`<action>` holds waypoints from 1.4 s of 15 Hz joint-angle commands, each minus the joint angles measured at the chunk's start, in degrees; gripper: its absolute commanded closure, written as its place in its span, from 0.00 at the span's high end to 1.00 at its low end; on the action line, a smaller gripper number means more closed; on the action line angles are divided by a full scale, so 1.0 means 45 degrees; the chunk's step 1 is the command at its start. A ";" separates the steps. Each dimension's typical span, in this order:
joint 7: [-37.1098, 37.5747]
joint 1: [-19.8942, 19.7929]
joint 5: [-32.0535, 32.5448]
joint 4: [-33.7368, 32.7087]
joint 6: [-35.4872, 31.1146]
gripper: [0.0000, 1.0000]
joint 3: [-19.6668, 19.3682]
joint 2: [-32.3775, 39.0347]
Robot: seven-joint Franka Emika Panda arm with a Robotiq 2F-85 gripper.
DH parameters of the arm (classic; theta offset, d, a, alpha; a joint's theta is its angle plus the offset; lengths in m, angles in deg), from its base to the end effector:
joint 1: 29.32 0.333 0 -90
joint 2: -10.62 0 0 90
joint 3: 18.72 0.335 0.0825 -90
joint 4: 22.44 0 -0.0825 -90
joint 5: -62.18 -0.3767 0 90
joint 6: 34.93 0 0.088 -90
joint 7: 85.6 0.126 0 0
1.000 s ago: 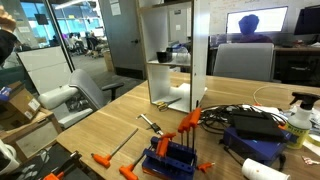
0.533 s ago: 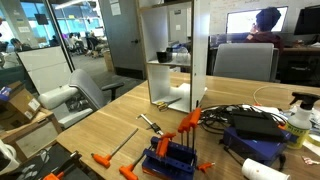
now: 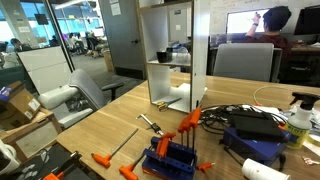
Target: Put the plush toy on the topmost shelf
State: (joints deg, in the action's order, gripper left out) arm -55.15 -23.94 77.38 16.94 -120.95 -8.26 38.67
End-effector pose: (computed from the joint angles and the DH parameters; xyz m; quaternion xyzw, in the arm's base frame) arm 0.6612 0.1022 0.7237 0.9677 -0.1726 0.1829 0.0180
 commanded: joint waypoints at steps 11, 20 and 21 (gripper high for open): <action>-0.4120 -0.3000 -0.4372 0.7994 0.3697 1.00 0.0316 -0.5404; -0.4557 -0.2223 -0.4977 1.3854 0.2729 1.00 -0.1090 -0.9387; -0.4583 -0.2081 -0.4951 1.4504 0.2584 1.00 -0.1211 -0.9888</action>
State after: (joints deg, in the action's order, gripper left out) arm -74.63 -35.73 56.52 71.14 -105.25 -10.85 3.14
